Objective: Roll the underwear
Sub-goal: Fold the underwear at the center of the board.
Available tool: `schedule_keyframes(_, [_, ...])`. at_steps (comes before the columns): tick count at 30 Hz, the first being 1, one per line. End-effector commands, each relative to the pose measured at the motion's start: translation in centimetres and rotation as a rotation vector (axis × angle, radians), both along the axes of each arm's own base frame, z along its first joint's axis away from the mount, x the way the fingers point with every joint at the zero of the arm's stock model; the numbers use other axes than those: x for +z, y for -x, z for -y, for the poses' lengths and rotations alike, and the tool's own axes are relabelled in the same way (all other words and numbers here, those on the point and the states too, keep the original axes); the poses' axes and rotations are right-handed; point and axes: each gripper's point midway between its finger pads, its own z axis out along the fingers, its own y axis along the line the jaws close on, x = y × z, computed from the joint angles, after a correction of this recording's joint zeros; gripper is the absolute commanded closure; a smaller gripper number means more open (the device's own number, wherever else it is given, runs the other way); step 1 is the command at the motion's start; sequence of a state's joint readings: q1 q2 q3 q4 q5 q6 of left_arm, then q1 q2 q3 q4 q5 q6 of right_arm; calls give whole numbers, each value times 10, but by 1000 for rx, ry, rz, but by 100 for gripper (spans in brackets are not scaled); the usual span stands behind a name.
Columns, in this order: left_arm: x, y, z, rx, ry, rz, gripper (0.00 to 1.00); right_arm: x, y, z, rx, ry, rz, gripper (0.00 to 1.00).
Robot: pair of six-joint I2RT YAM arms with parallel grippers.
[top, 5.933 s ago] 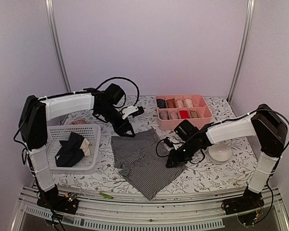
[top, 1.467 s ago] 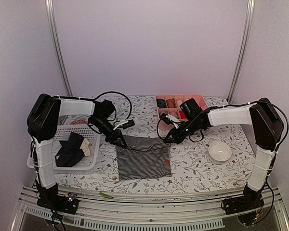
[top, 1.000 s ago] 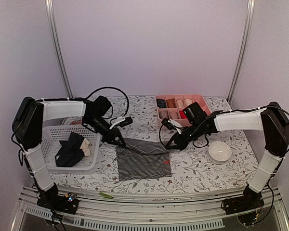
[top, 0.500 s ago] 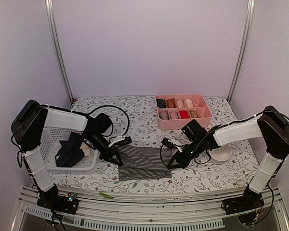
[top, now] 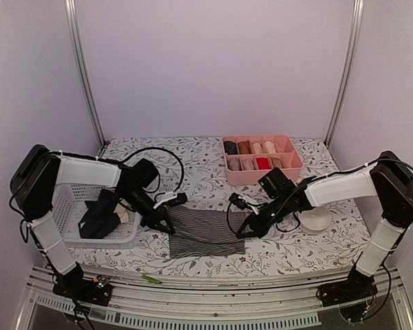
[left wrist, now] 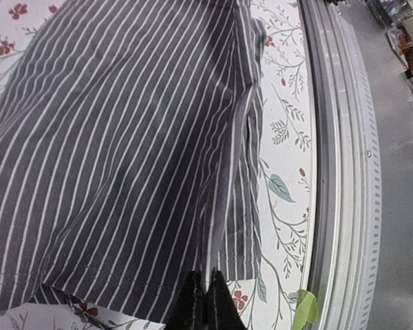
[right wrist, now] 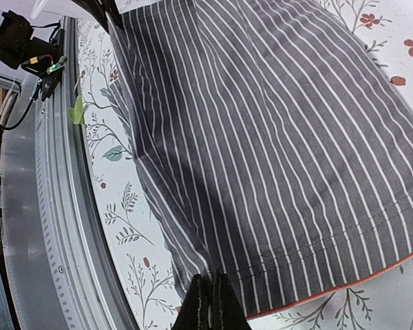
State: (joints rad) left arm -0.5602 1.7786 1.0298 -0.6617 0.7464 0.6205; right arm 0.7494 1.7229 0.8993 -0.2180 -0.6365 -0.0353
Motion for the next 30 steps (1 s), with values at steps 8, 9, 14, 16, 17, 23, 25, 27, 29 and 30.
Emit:
schedule_keyframes(8, [-1, 40, 6, -148, -14, 34, 100, -16, 23, -8, 41, 15, -50, 100])
schedule_keyframes(9, [-3, 42, 6, -153, -23, 39, 100, -18, 23, -7, 41, 21, -52, 100])
schedule_keyframes(14, [-11, 39, 3, -148, -54, 53, 100, -21, 24, -4, 44, 39, -48, 100])
schedule_keyframes(16, [-14, 39, 1, -152, -66, 59, 100, -19, 23, -3, 44, 40, -41, 100])
schedule_keyframes(17, [-16, 39, 0, -153, -73, 62, 100, -17, 23, -4, 46, 36, -36, 100])
schedule_keyframes(23, [-15, 42, -5, -183, -85, 72, 90, -3, 34, -3, 79, 9, -67, 81])
schedule_keyframes(25, [-3, 43, -2, -202, -54, 84, 74, 6, 39, -3, 101, -5, -86, 67])
schedule_keyframes(27, [16, 43, 3, -213, -5, 111, 63, 16, 39, -4, 107, -10, -86, 58])
schedule_keyframes(29, [34, 41, 9, -218, 42, 141, 60, 29, 34, -7, 100, -20, -67, 56])
schedule_keyframes(30, [42, 39, 12, -214, 61, 152, 60, 34, 31, -9, 95, -25, -56, 56])
